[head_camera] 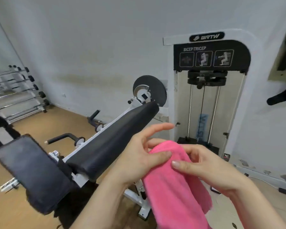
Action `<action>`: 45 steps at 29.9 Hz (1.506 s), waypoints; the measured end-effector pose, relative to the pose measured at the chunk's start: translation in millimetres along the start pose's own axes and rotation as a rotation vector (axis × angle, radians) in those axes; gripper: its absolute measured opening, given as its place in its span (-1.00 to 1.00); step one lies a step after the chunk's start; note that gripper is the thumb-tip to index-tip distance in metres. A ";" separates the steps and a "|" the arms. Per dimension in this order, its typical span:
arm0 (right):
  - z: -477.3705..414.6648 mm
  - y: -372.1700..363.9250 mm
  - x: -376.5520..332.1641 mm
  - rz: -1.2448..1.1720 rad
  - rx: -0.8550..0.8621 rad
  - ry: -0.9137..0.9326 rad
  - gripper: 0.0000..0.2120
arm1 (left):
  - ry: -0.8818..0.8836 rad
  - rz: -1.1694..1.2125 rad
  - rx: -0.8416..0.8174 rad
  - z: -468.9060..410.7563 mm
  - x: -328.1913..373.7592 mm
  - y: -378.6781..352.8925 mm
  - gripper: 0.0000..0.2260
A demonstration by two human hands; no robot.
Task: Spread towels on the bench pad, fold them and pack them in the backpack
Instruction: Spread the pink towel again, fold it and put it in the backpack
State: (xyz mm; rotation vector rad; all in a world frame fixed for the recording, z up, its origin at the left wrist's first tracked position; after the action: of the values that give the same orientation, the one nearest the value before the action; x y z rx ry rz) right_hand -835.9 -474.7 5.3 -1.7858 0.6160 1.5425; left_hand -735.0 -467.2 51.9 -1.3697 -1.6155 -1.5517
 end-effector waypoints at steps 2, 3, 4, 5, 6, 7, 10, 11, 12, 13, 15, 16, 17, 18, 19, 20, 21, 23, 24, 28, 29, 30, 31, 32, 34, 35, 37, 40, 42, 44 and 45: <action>-4.1 -28.0 17.1 -0.067 0.025 -0.053 -0.57 | 0.048 -0.004 0.116 36.1 -17.2 23.9 -0.60; -5.9 -46.9 24.9 -0.129 0.023 -0.064 -0.57 | 0.087 0.000 0.153 58.9 -27.8 36.0 -0.65; -7.9 -69.6 31.0 -0.220 0.017 -0.070 -0.65 | 0.130 0.012 0.171 83.8 -38.9 47.1 -0.70; -9.4 -91.6 35.2 -0.332 0.018 -0.070 -0.78 | 0.175 0.023 0.162 108.5 -49.6 55.2 -0.75; -10.6 -116.5 38.3 -0.455 0.022 -0.072 -0.87 | 0.216 0.031 0.133 134.5 -60.2 62.2 -0.79; -11.6 -143.2 41.6 -0.559 0.049 -0.092 -0.87 | 0.246 0.027 0.097 161.3 -69.3 69.8 -0.79; -15.9 -211.2 57.8 -0.743 0.213 -0.103 -0.88 | 0.358 -0.012 0.091 246.3 -99.4 113.1 -0.68; -18.2 -238.2 65.7 -0.802 0.244 -0.116 -0.86 | 0.409 -0.007 0.132 277.1 -110.9 136.5 -0.66; -21.7 -267.4 75.4 -0.862 0.265 -0.139 -0.83 | 0.455 0.008 0.164 308.6 -121.5 160.0 -0.69; -25.3 -298.0 84.7 -0.914 0.274 -0.158 -0.80 | 0.495 0.003 0.167 339.4 -130.5 182.1 -0.76; -36.9 -355.3 100.5 -0.988 0.257 -0.170 -0.73 | 0.598 -0.151 0.136 399.8 -151.6 224.5 -0.89; -43.9 -383.4 105.3 -1.003 0.232 -0.175 -0.68 | 0.654 -0.245 0.148 430.4 -162.6 248.1 -0.92; -53.5 -407.2 110.9 -1.002 0.207 -0.183 -0.63 | 0.690 -0.295 0.200 458.6 -169.1 272.5 -0.89; -64.8 -426.6 117.9 -0.993 0.188 -0.193 -0.61 | 0.702 -0.307 0.277 483.6 -171.5 296.7 -0.78; -76.3 -445.0 123.6 -0.983 0.159 -0.189 -0.64 | 0.696 -0.239 0.388 506.4 -172.4 320.3 -0.64; -88.5 -464.0 128.8 -0.967 0.124 -0.181 -0.73 | 0.691 -0.098 0.531 529.6 -176.0 344.9 -0.53; -101.8 -481.4 136.6 -0.957 0.101 -0.190 -0.86 | 0.685 0.061 0.678 550.1 -179.5 367.1 -0.50; -125.8 -505.9 155.7 -0.924 0.084 -0.224 -0.93 | 0.656 0.242 0.876 572.3 -181.1 401.2 -0.64; -138.3 -519.7 168.3 -0.873 0.082 -0.256 -0.92 | 0.645 0.238 0.934 581.0 -180.0 419.7 -0.73; -182.4 -566.3 208.5 -0.511 -0.020 -0.403 -0.89 | 0.551 0.224 1.045 585.7 -168.7 486.5 -0.81; -193.1 -575.9 217.6 -0.418 -0.075 -0.425 -0.91 | 0.528 0.230 1.057 582.6 -167.2 502.8 -0.79; -203.6 -586.3 226.9 -0.320 -0.140 -0.438 -0.93 | 0.502 0.235 1.074 578.8 -168.4 520.1 -0.79; -213.9 -596.2 237.4 -0.228 -0.212 -0.446 -0.91 | 0.481 0.240 1.104 574.9 -170.9 538.3 -0.78; -225.0 -607.8 247.8 -0.161 -0.294 -0.453 -0.83 | 0.467 0.242 1.136 570.3 -177.1 558.3 -0.76; -244.7 -626.4 267.7 -0.105 -0.456 -0.490 -0.64 | 0.466 0.261 1.186 558.7 -194.1 593.0 -0.72; -256.4 -633.9 277.0 -0.095 -0.533 -0.519 -0.59 | 0.468 0.298 1.195 550.7 -205.3 609.6 -0.70; -285.4 -640.5 290.4 -0.112 -0.630 -0.558 -0.58 | 0.498 0.370 1.194 531.5 -235.0 643.0 -0.66; -346.8 -647.8 290.9 -0.352 -0.607 -0.558 -0.55 | 0.628 0.228 1.181 504.8 -280.3 700.6 -0.71; -396.8 -650.5 279.6 -0.580 -0.496 -0.515 -0.47 | 0.669 0.005 1.118 482.8 -309.2 740.5 -0.80; -442.0 -655.6 259.1 -0.767 -0.381 -0.448 -0.48 | 0.704 -0.263 1.024 466.2 -338.6 772.4 -0.85; -464.5 -657.6 250.4 -0.861 -0.332 -0.447 -0.53 | 0.733 -0.399 0.981 458.7 -353.6 787.1 -0.85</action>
State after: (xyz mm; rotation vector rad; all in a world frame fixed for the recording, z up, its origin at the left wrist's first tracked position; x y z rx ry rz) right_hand -3.5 -376.9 -87.3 -1.5199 -0.5945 1.3633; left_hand 219.7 -273.8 -26.1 0.0457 -1.7746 -0.9657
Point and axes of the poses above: each hand's wrist, its own z-axis away from the middle knuckle, its own y-axis out of the back of the hand, x = y × z, the point moved 10 cm from there along -z, towards the middle knuckle, and after that the axes turned 13 degrees about -z, right-handed, at the moved point
